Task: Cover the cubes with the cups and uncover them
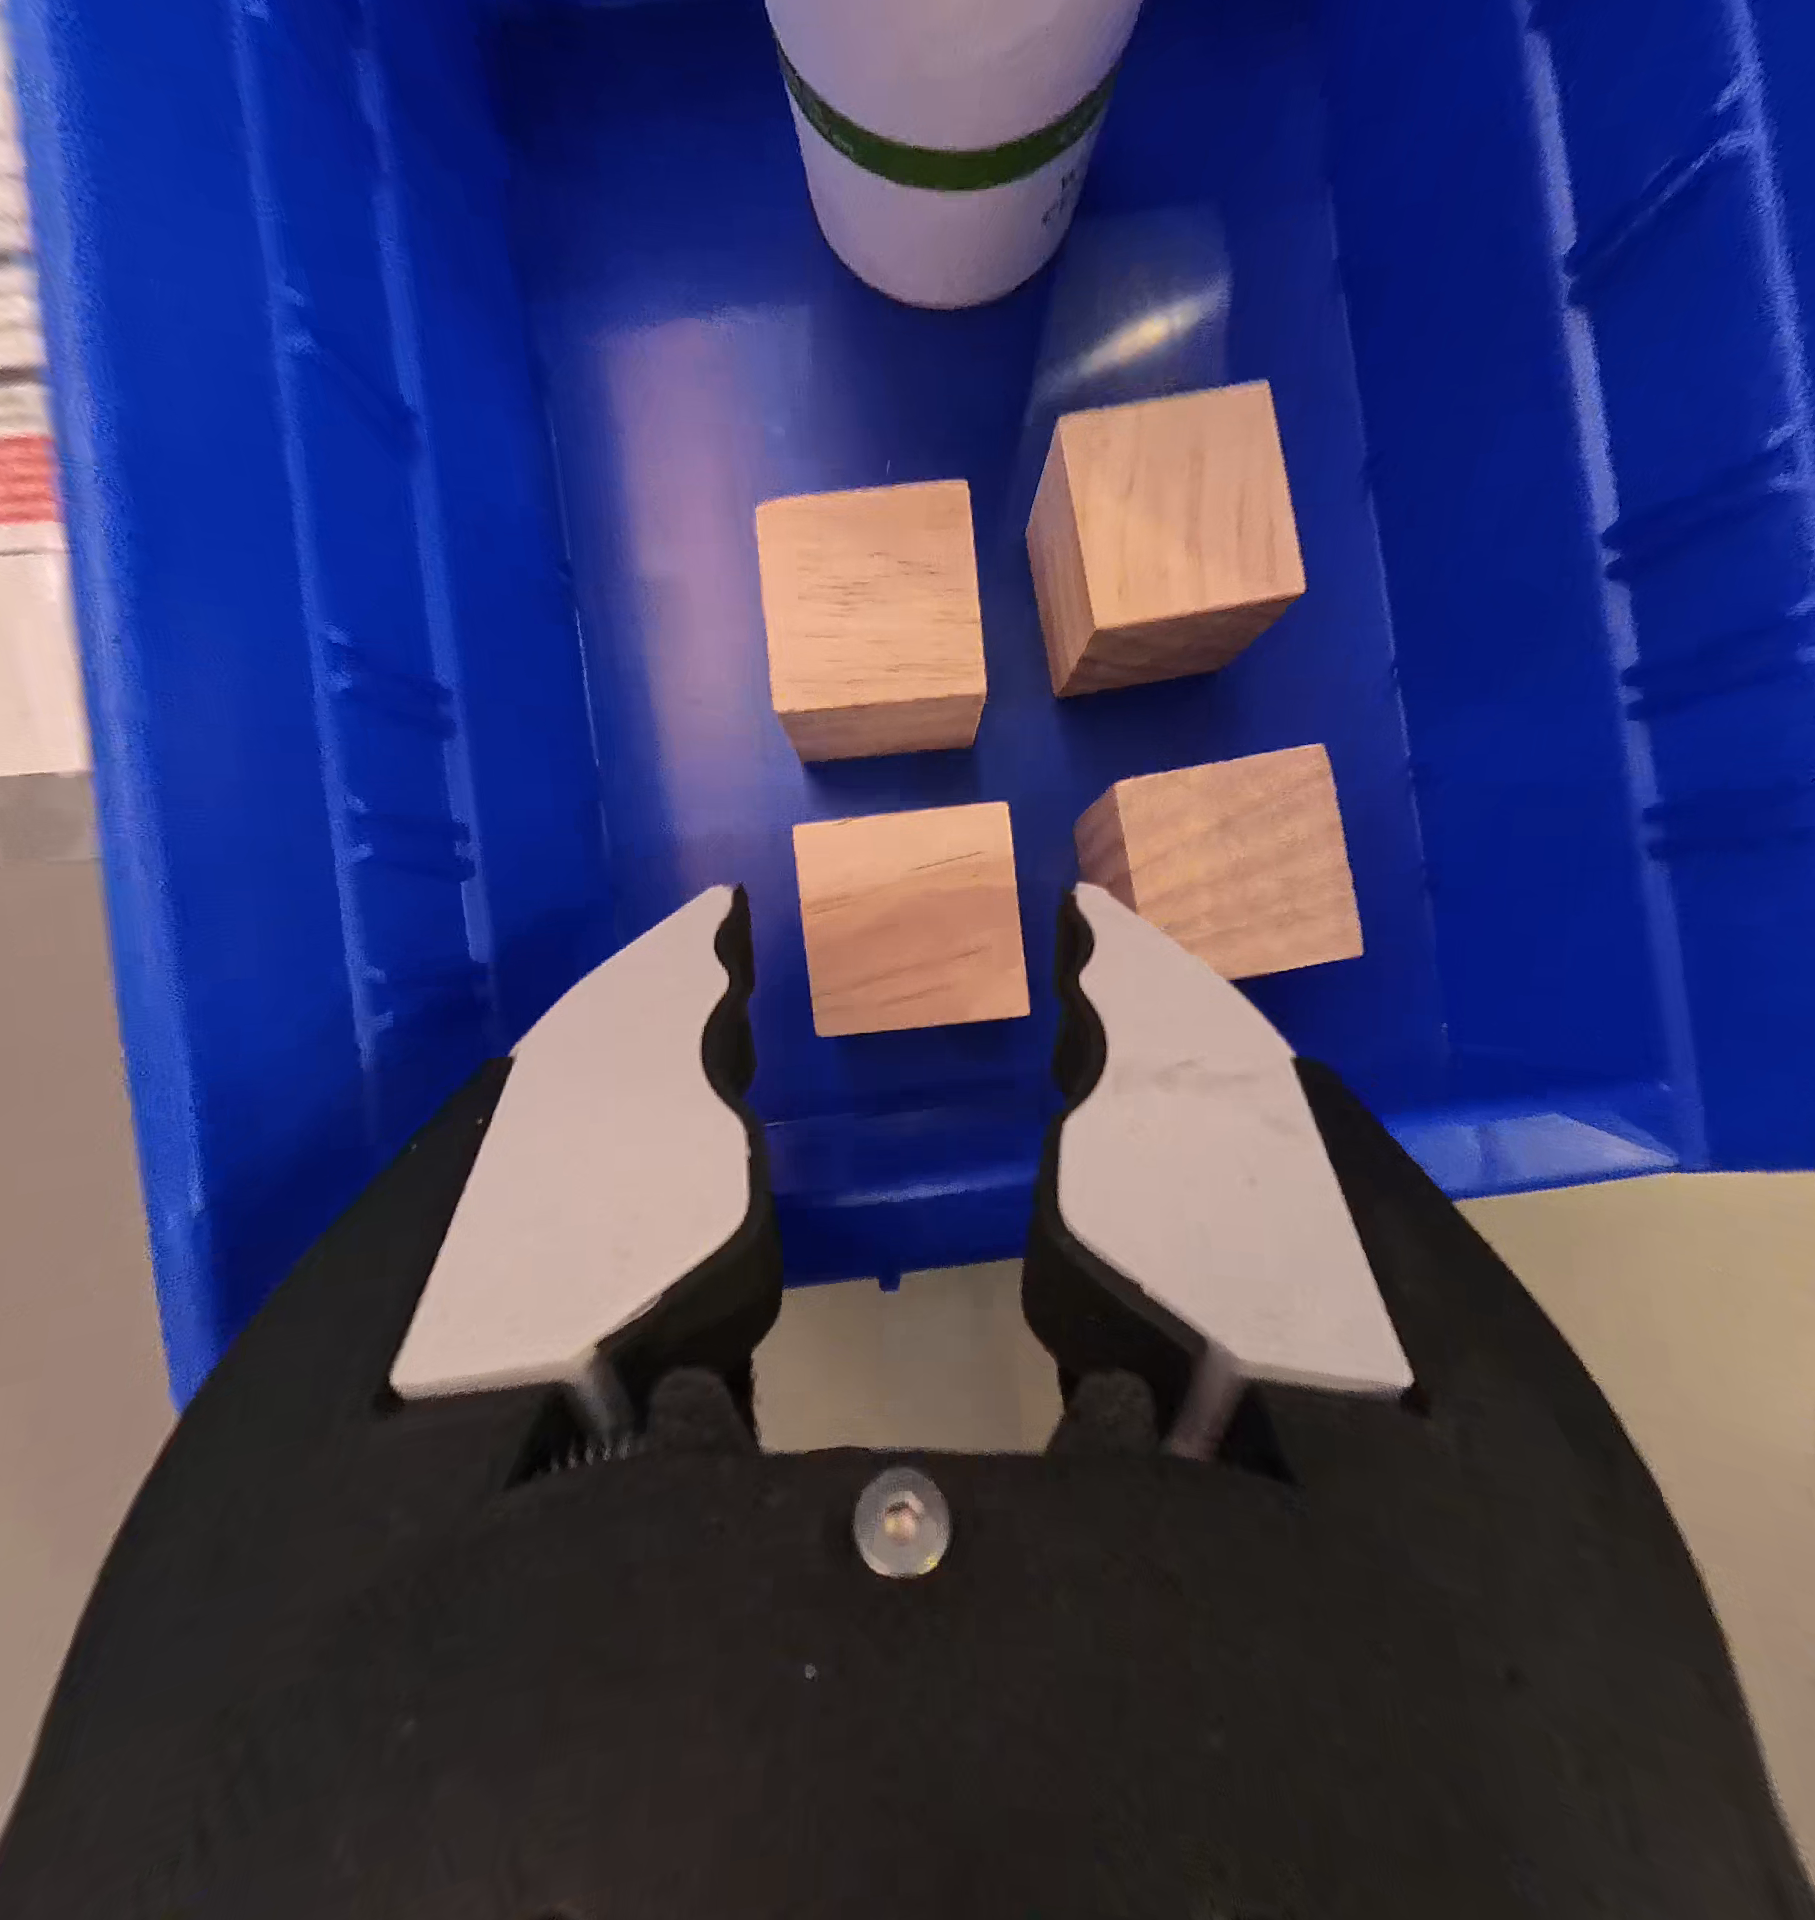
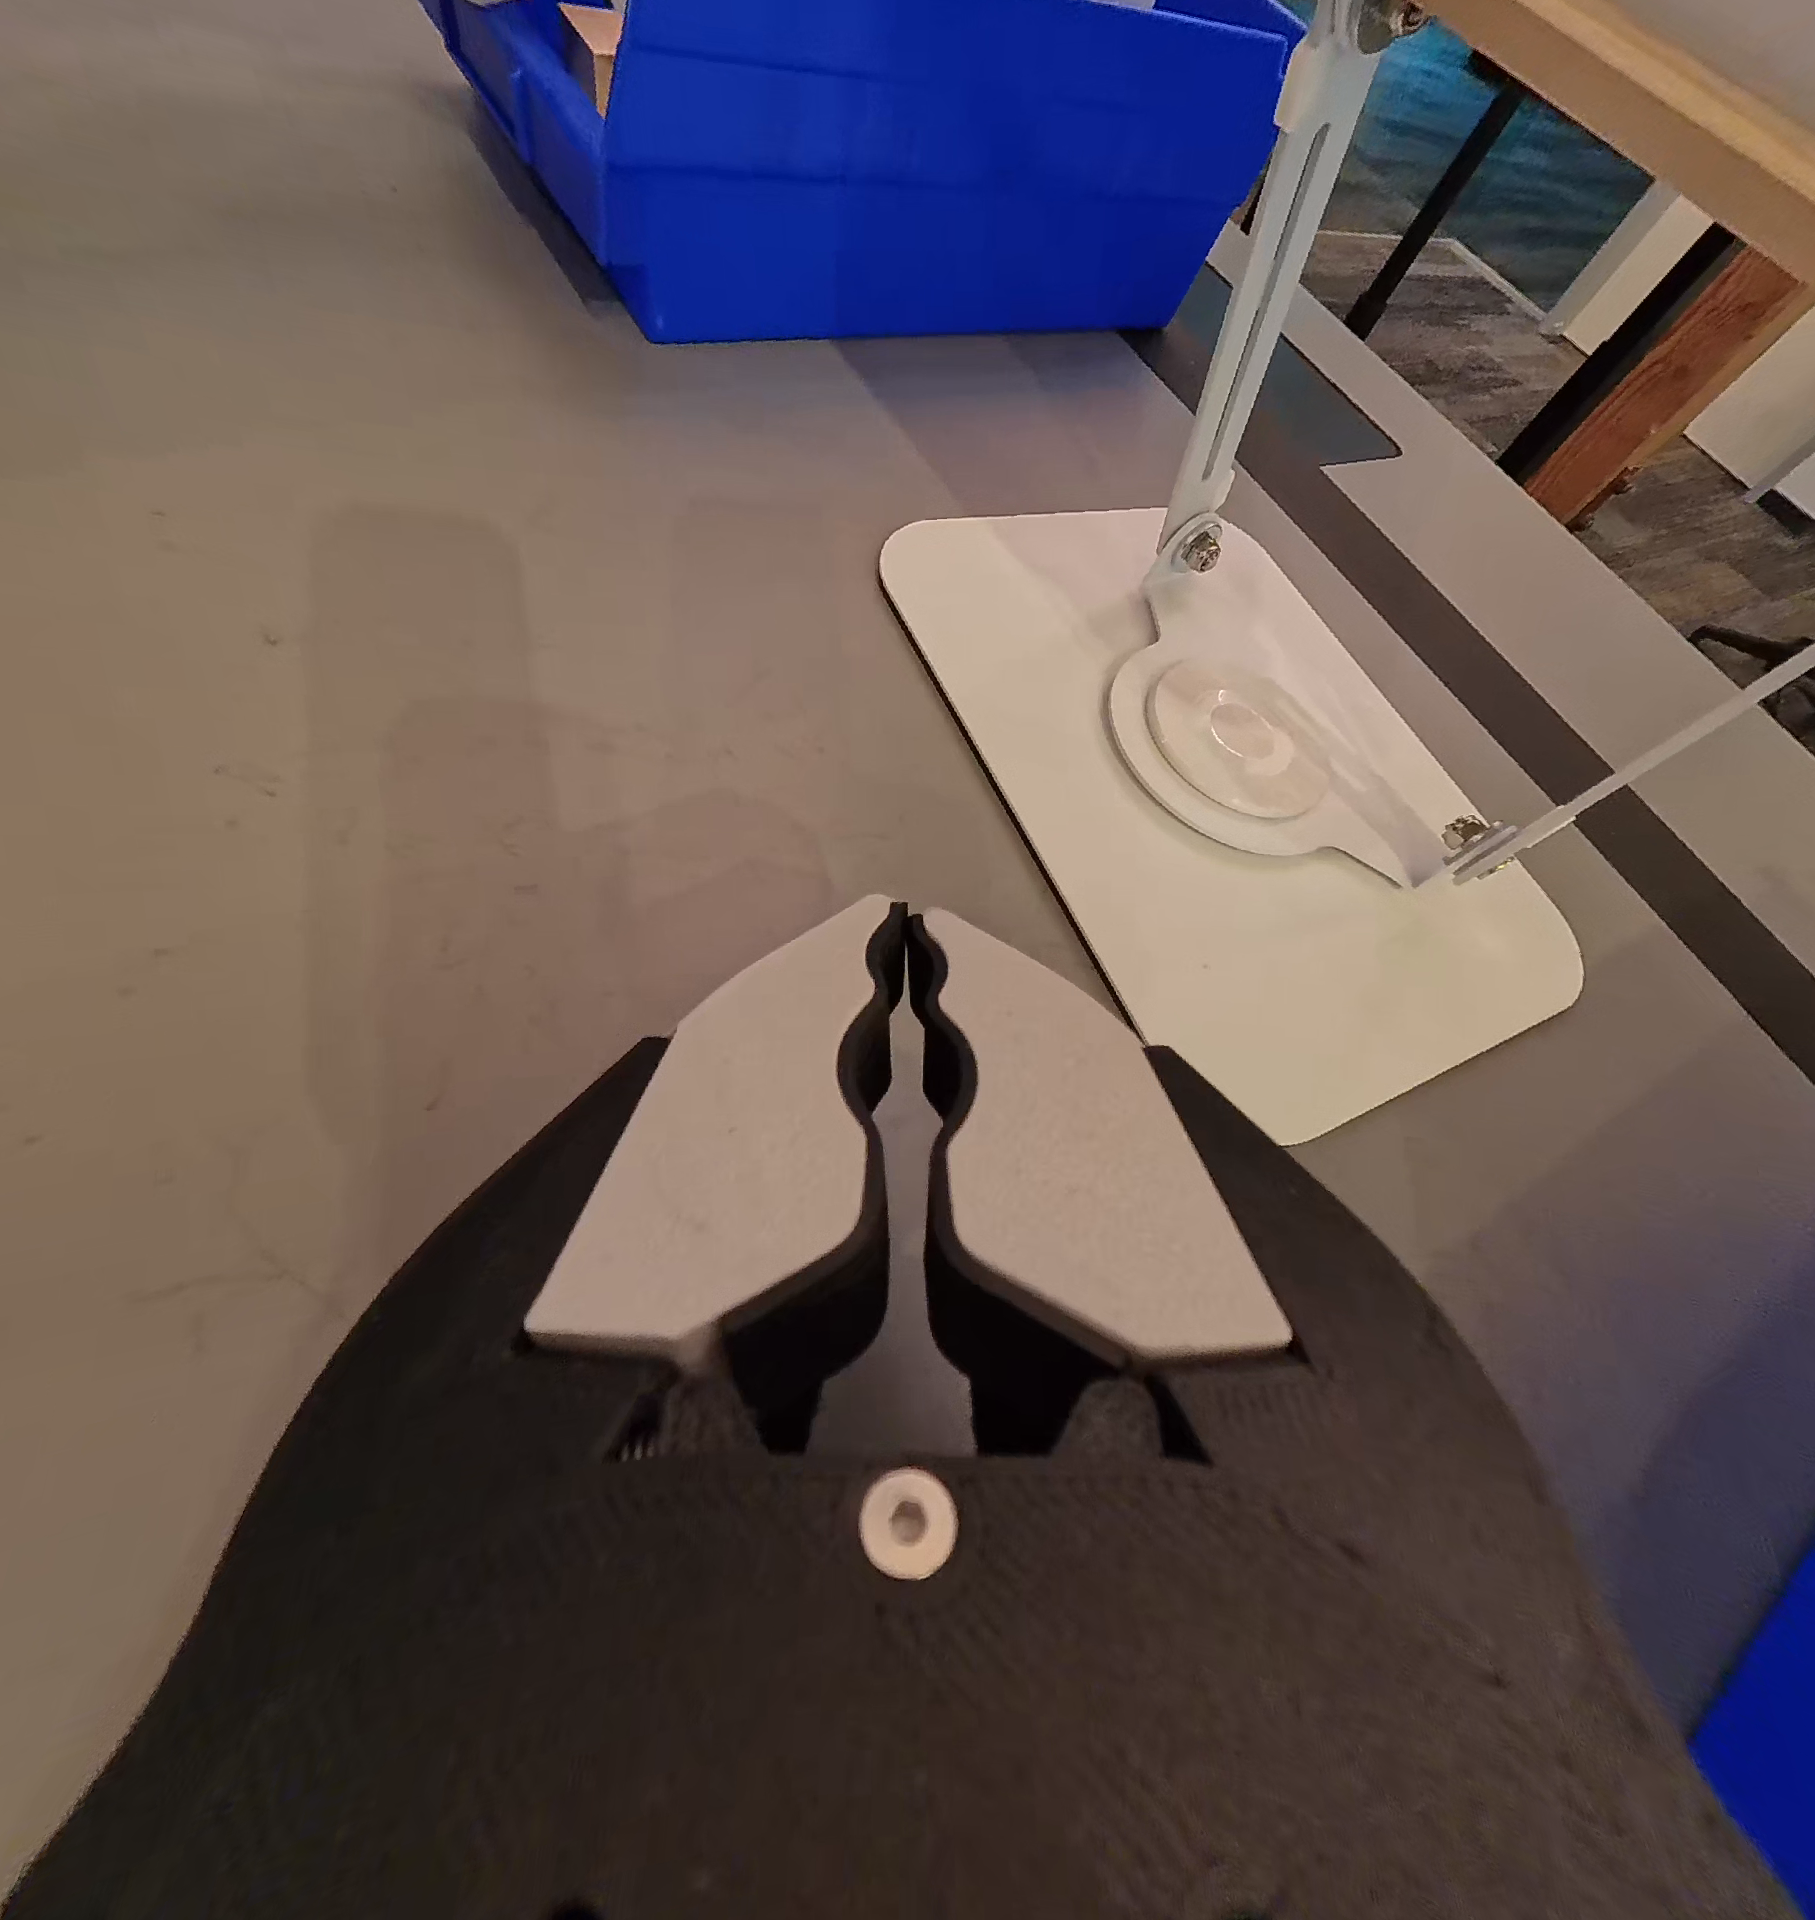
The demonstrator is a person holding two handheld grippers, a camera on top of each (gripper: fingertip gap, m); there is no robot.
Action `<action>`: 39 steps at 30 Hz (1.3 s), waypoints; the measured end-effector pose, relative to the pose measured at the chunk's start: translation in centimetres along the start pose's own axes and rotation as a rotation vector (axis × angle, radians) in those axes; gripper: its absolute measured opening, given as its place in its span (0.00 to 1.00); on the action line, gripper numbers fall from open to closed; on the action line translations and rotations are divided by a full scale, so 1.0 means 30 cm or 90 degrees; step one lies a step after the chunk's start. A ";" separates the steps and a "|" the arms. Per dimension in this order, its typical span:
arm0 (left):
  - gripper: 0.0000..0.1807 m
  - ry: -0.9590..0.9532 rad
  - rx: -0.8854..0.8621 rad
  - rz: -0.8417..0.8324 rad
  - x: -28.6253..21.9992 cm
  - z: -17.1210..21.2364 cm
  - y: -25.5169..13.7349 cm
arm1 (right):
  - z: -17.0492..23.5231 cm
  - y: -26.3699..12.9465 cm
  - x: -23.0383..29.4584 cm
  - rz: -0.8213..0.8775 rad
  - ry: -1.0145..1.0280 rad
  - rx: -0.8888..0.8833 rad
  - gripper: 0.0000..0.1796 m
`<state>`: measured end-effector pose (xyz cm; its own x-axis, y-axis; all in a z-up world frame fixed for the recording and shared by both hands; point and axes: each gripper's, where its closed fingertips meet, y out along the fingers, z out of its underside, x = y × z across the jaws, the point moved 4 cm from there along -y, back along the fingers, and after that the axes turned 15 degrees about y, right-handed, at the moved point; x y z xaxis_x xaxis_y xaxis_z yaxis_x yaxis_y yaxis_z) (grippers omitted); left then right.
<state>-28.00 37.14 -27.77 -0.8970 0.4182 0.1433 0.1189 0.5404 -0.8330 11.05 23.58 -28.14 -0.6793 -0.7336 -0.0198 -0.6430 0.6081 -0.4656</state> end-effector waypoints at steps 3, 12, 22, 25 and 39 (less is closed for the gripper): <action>0.31 0.010 0.057 0.032 -0.008 -0.005 0.017 | 0.000 0.001 0.001 -0.001 0.000 0.002 0.00; 0.24 0.025 0.128 0.065 -0.006 -0.015 0.039 | -0.005 -0.002 0.004 0.001 -0.003 0.000 0.00; 0.23 0.080 0.044 0.019 0.001 -0.081 -0.064 | -0.007 -0.039 -0.016 0.013 -0.014 -0.014 0.00; 0.23 0.114 0.009 0.006 -0.009 -0.110 -0.157 | 0.000 -0.056 -0.031 0.017 -0.009 -0.017 0.00; 0.23 0.443 -0.195 0.190 -0.492 -0.160 -0.519 | 0.072 -0.181 -0.115 0.035 0.018 -0.024 0.00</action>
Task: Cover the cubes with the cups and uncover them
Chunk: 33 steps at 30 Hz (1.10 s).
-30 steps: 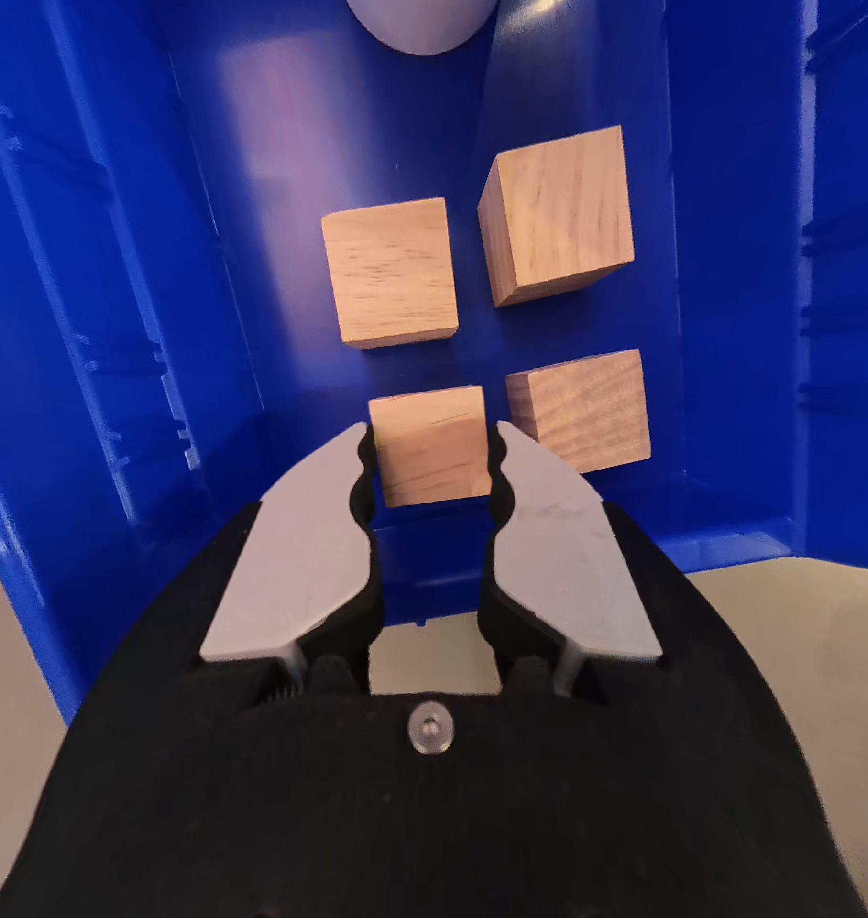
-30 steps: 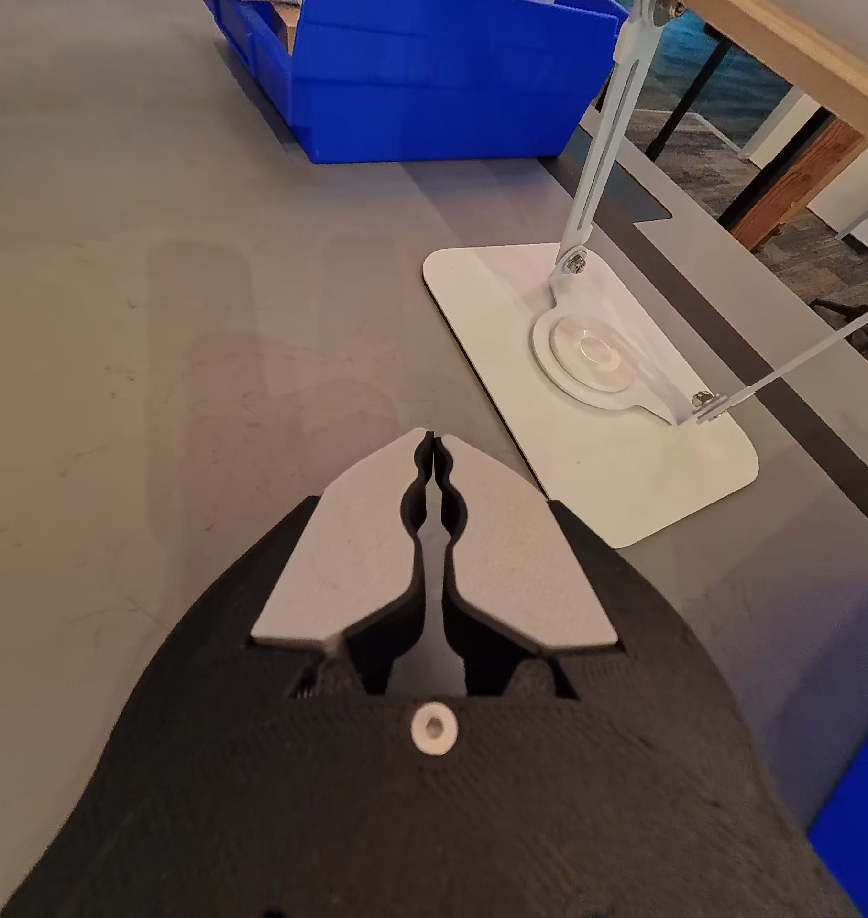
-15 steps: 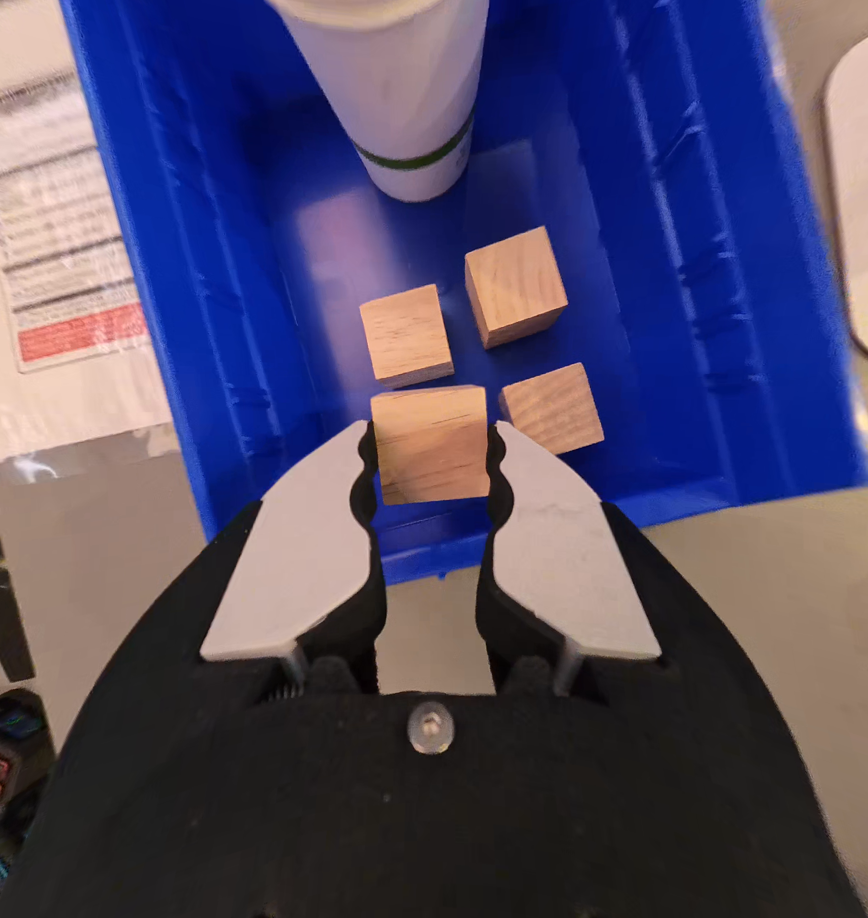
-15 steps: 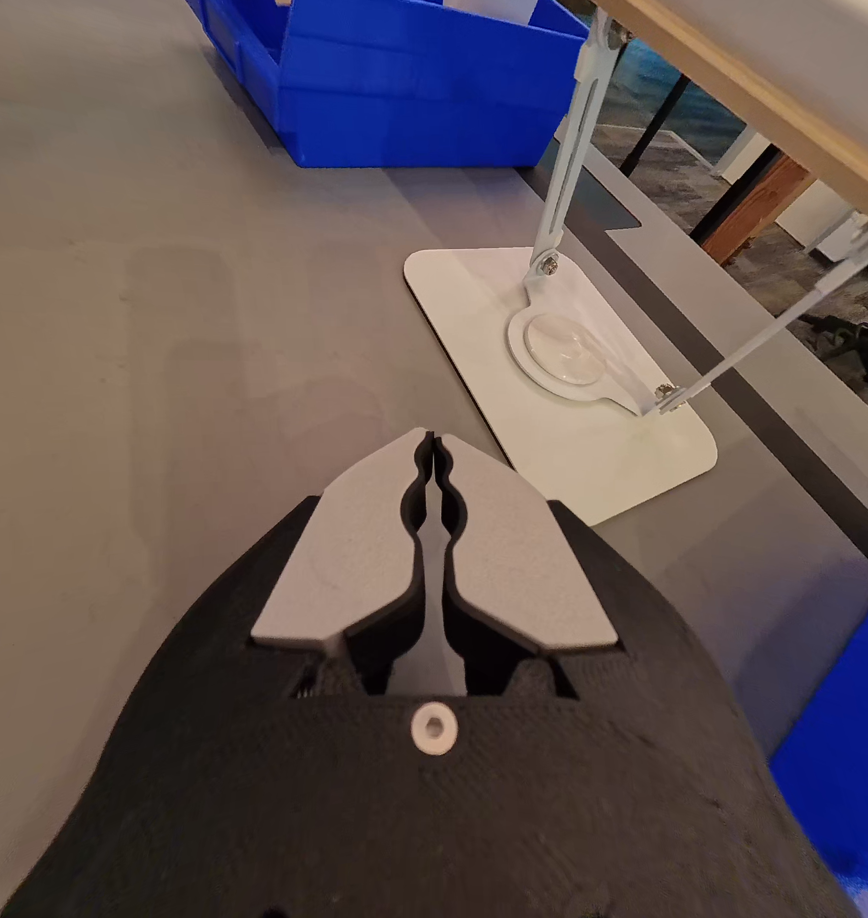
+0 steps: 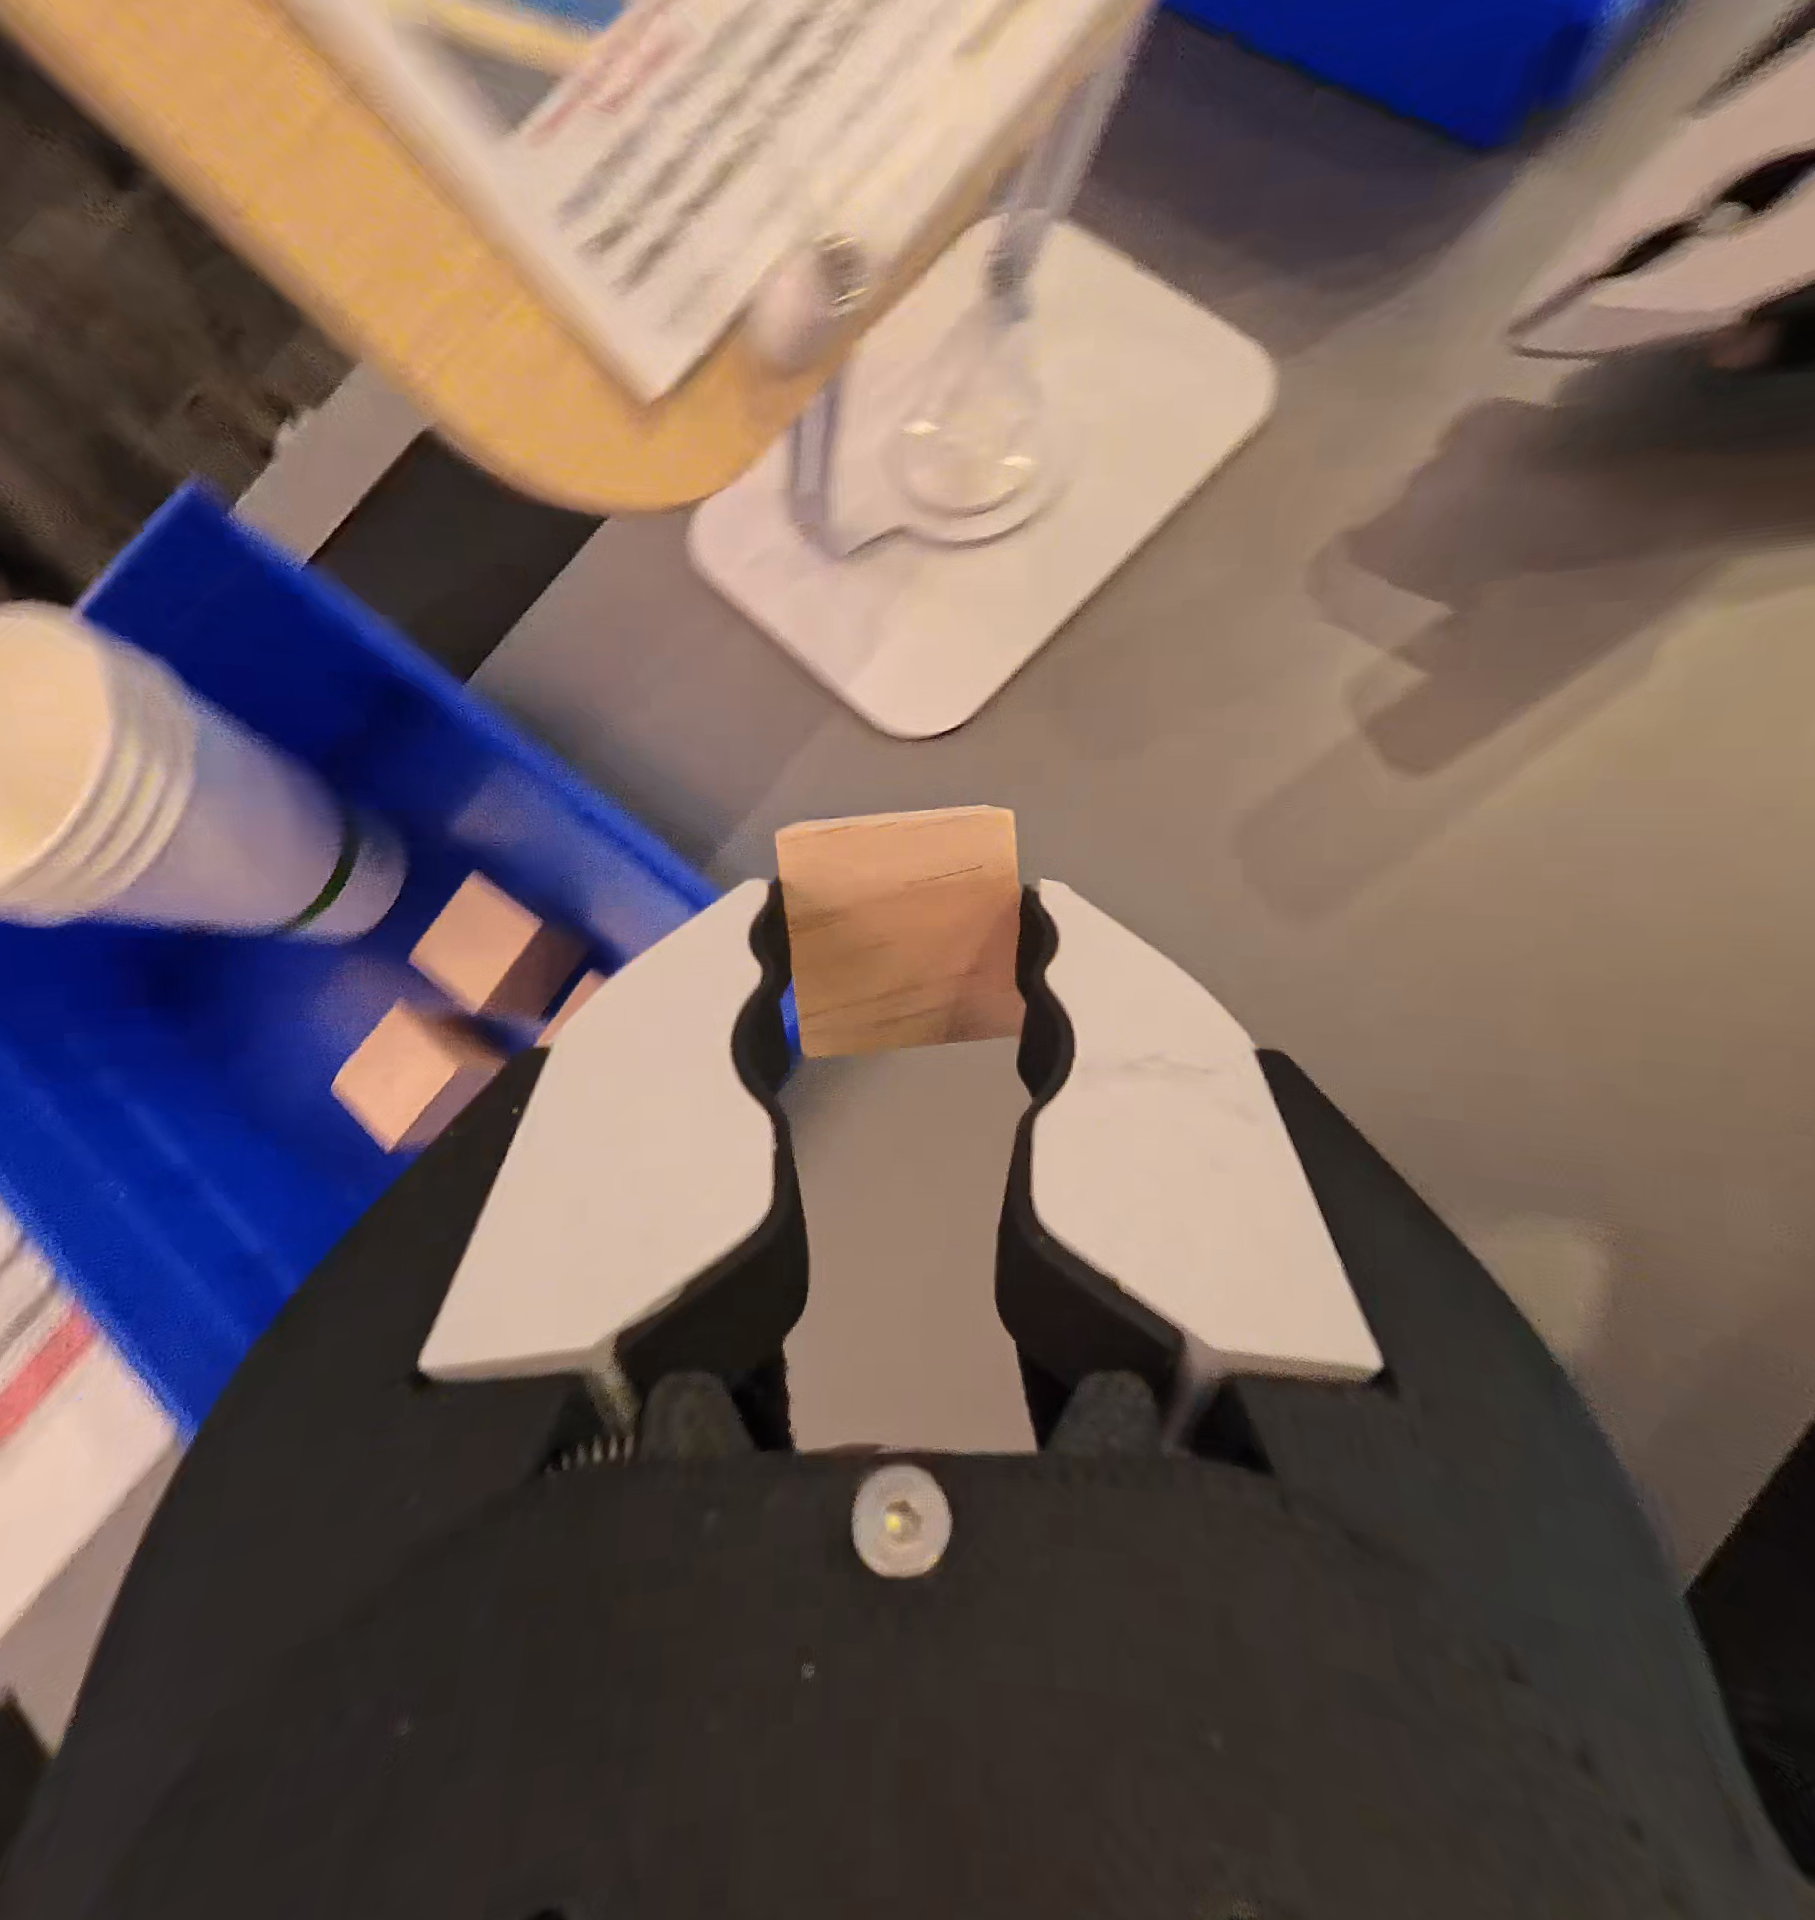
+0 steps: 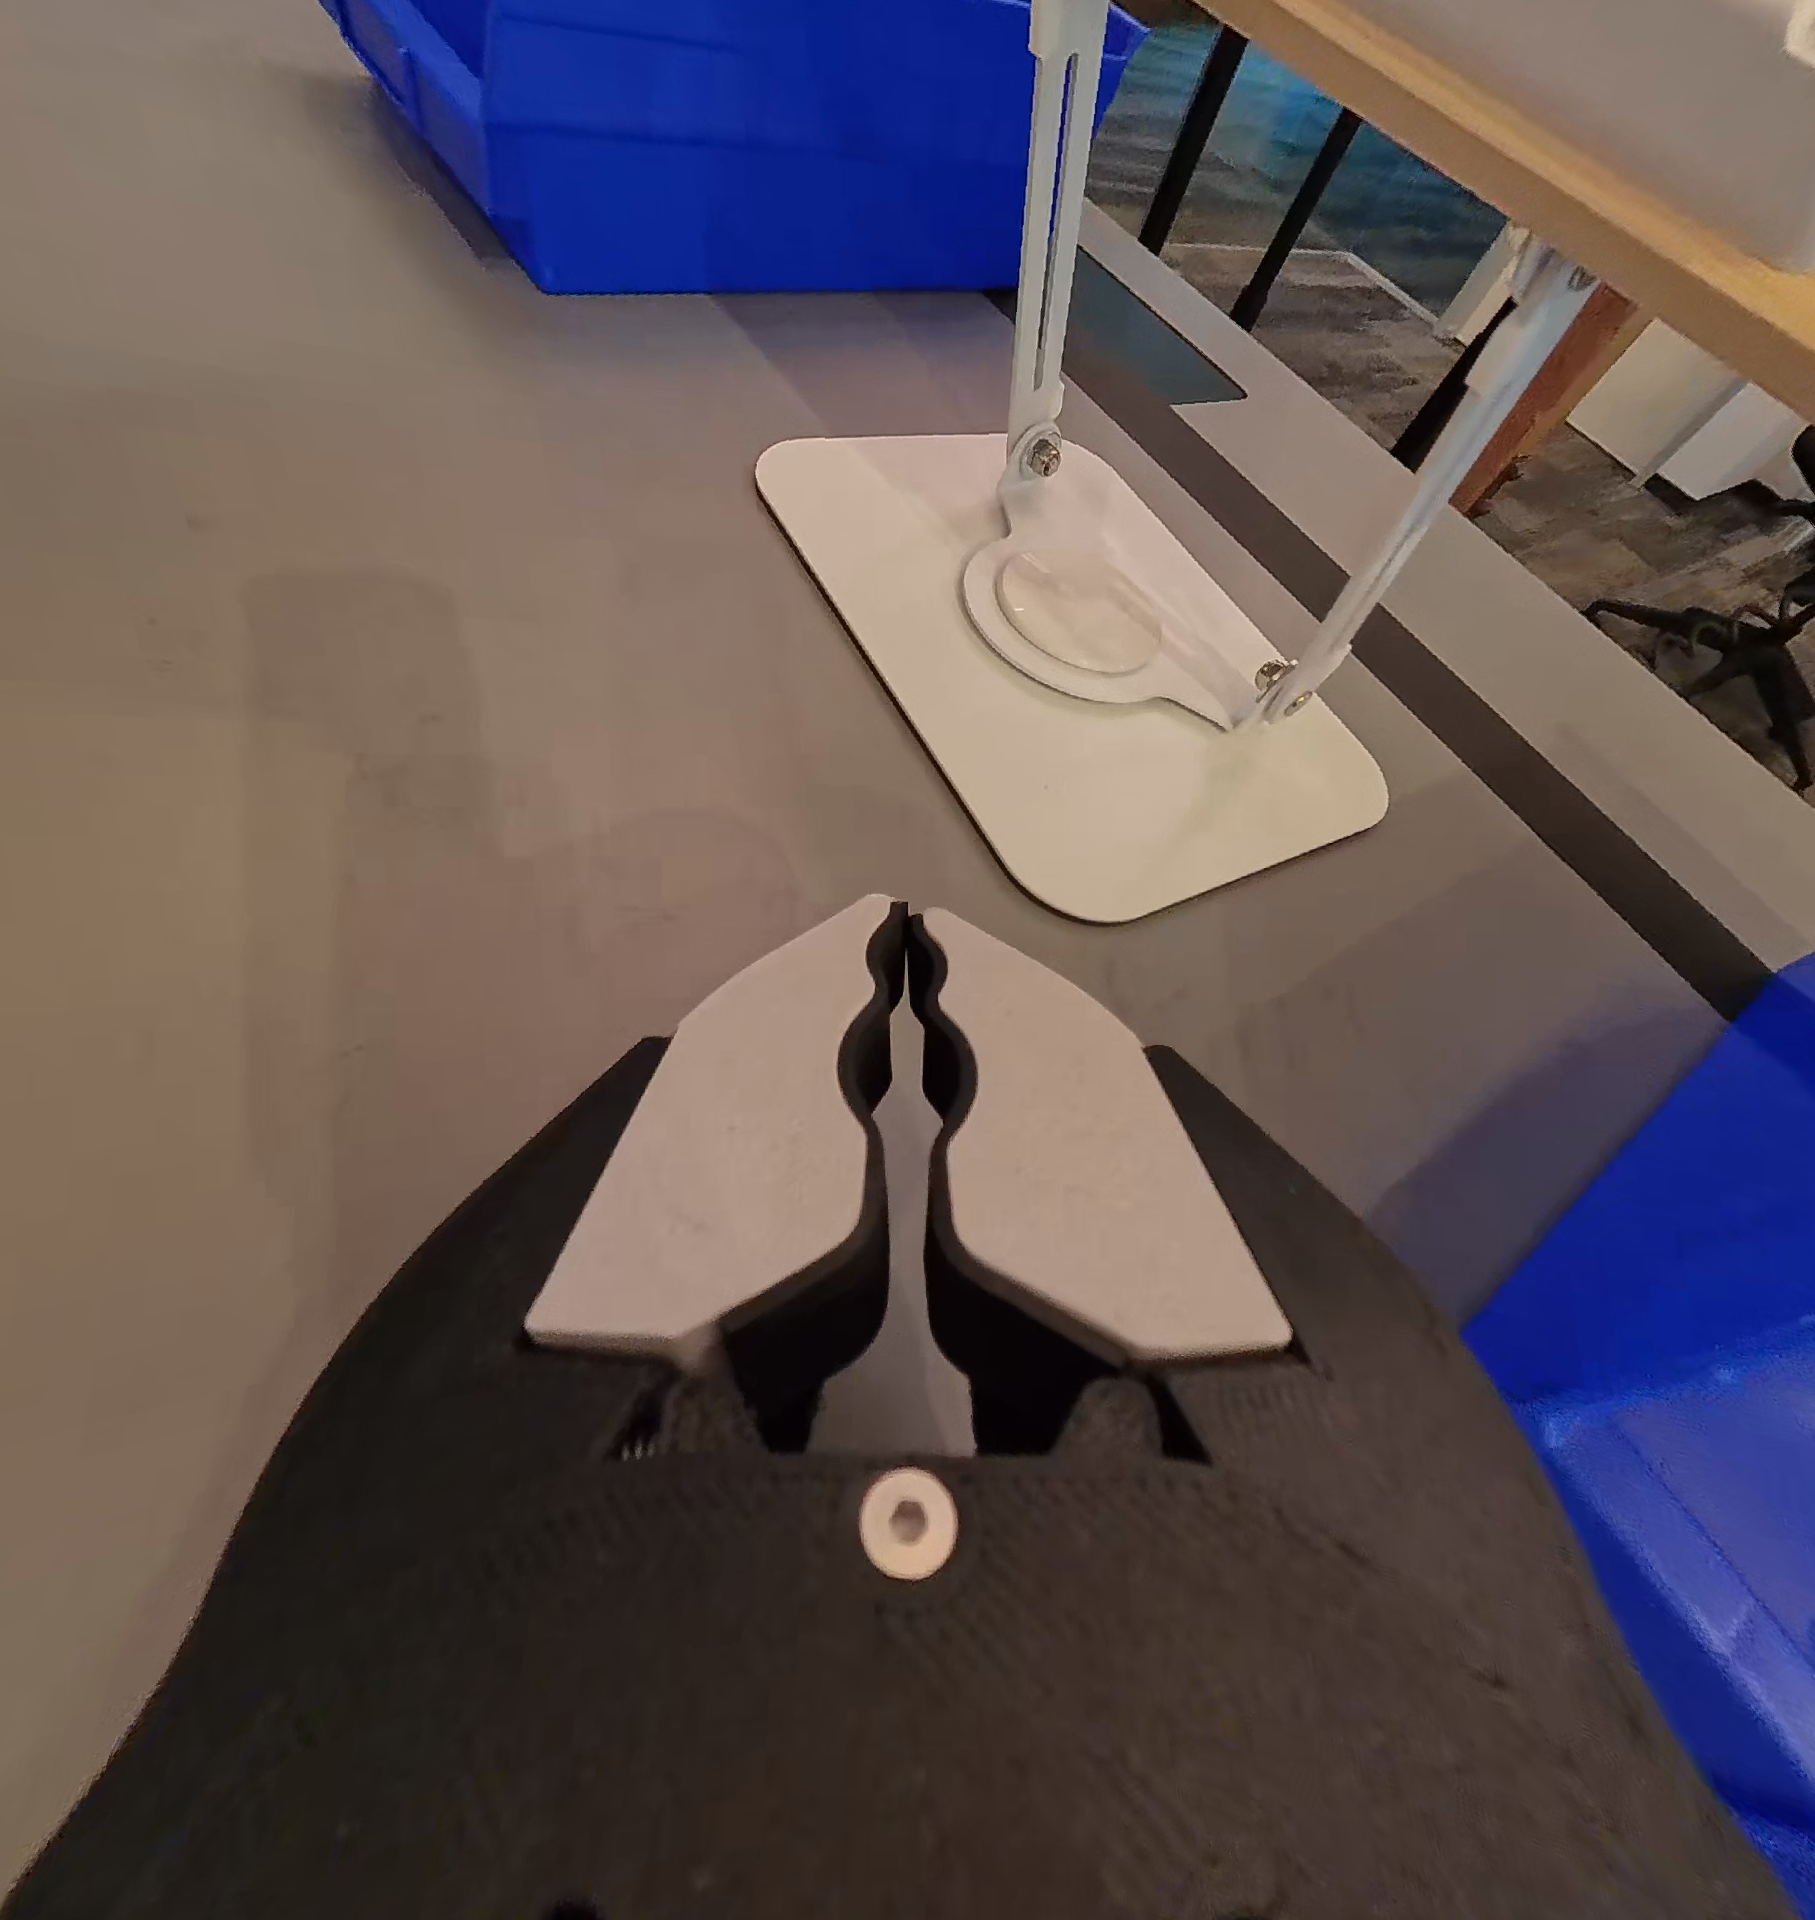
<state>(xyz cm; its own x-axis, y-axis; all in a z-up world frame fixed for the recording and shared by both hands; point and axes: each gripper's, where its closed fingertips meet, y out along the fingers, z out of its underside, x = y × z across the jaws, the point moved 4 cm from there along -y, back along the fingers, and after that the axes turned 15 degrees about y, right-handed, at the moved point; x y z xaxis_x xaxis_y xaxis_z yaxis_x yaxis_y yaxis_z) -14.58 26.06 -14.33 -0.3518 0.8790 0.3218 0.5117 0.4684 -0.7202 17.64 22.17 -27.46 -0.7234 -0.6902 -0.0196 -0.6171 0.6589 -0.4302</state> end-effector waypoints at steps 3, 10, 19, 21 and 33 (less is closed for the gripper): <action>0.23 0.072 -0.020 0.069 -0.125 -0.070 0.051 | 0.007 -0.010 -0.007 -0.004 0.006 0.001 0.00; 0.23 0.192 -0.004 0.195 -0.320 -0.135 0.197 | 0.008 -0.011 -0.010 -0.017 0.012 0.001 0.00; 0.23 0.268 0.021 0.290 -0.442 -0.124 0.303 | 0.013 -0.010 -0.018 -0.033 0.020 0.007 0.00; 0.23 0.287 0.035 0.299 -0.456 -0.106 0.318 | 0.016 -0.006 -0.017 -0.038 0.022 0.010 0.00; 0.23 0.374 0.103 0.369 -0.436 0.002 0.354 | 0.029 0.003 -0.013 -0.051 0.024 0.023 0.00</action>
<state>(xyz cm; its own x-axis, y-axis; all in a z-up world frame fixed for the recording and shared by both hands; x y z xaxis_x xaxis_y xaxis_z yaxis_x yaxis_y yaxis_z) -4.60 19.53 -26.22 0.4207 0.9006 0.1092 0.3514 -0.0508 -0.9348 18.14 22.25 -28.27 -0.6838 -0.7280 0.0496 -0.6623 0.5906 -0.4610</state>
